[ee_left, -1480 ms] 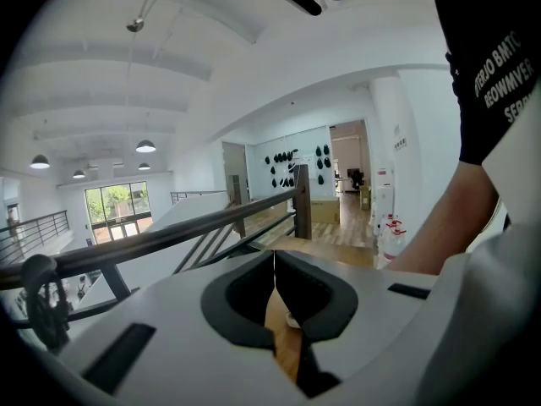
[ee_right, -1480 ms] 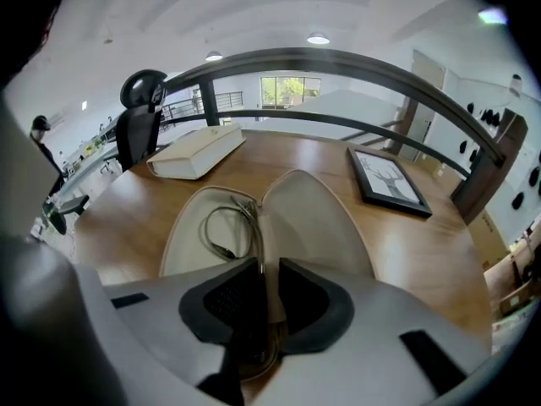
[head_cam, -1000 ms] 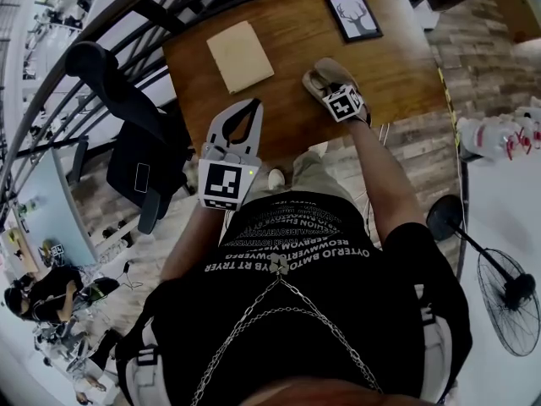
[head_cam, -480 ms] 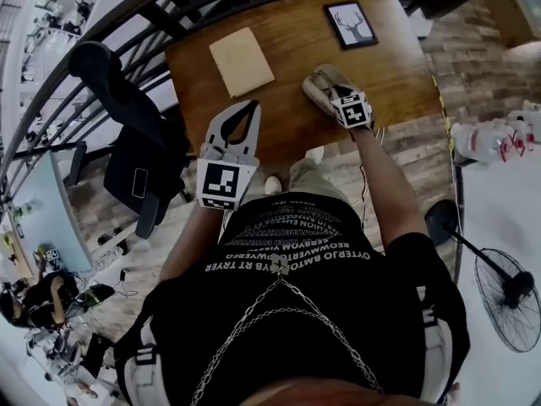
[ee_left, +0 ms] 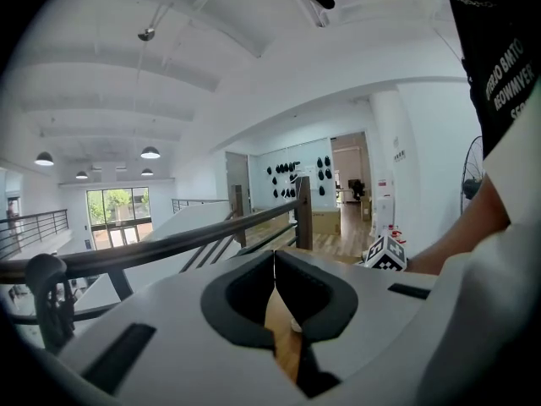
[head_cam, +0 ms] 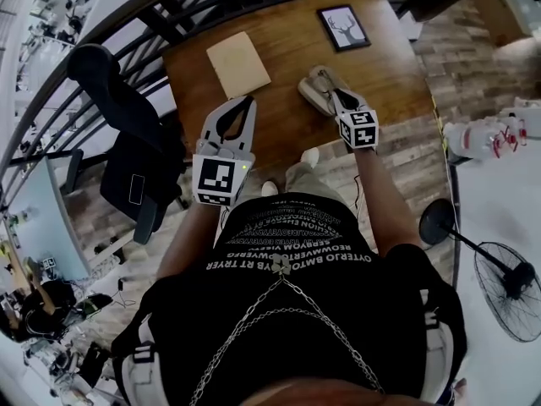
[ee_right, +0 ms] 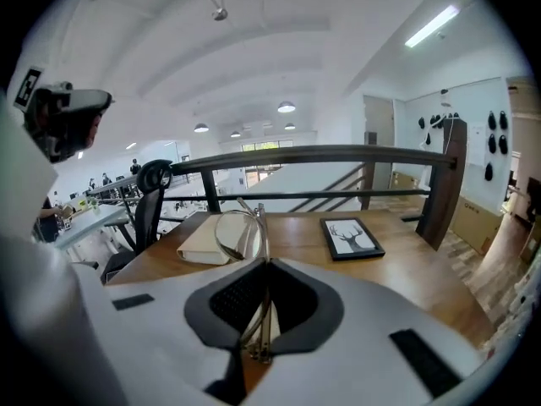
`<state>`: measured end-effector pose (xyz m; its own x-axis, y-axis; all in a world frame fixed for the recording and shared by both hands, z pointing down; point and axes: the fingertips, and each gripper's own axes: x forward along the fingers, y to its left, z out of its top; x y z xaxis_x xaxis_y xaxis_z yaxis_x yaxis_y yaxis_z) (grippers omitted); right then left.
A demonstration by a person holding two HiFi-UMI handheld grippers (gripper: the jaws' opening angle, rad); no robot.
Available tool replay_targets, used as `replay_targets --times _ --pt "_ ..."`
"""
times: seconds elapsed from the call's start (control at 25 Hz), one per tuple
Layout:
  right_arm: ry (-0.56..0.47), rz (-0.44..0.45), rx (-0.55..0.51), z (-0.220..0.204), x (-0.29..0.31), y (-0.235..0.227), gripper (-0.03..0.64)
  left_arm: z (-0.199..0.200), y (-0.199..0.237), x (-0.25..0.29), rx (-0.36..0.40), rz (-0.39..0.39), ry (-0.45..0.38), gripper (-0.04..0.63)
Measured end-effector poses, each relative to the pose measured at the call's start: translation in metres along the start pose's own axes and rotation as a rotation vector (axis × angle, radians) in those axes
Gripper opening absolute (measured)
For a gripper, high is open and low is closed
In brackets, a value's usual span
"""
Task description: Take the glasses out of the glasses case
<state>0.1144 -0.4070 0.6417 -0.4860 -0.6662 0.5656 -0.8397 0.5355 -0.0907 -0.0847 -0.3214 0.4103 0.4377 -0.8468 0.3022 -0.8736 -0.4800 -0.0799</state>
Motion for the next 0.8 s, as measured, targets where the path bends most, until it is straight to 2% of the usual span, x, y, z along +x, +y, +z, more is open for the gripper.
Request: replay_targets --times 0.44,0.8 --pt "-0.24 -0.027 -0.004 0.077 -0.078 0.04 0.028 0.007 0.001 -0.014 0.015 -0.031 -0.023 0.029" --pt "-0.377 -0.03 -0.025 0.118 -0.135 0.073 0.026 0.011 0.004 -0.021 0.022 -0.053 -0.047 0.029"
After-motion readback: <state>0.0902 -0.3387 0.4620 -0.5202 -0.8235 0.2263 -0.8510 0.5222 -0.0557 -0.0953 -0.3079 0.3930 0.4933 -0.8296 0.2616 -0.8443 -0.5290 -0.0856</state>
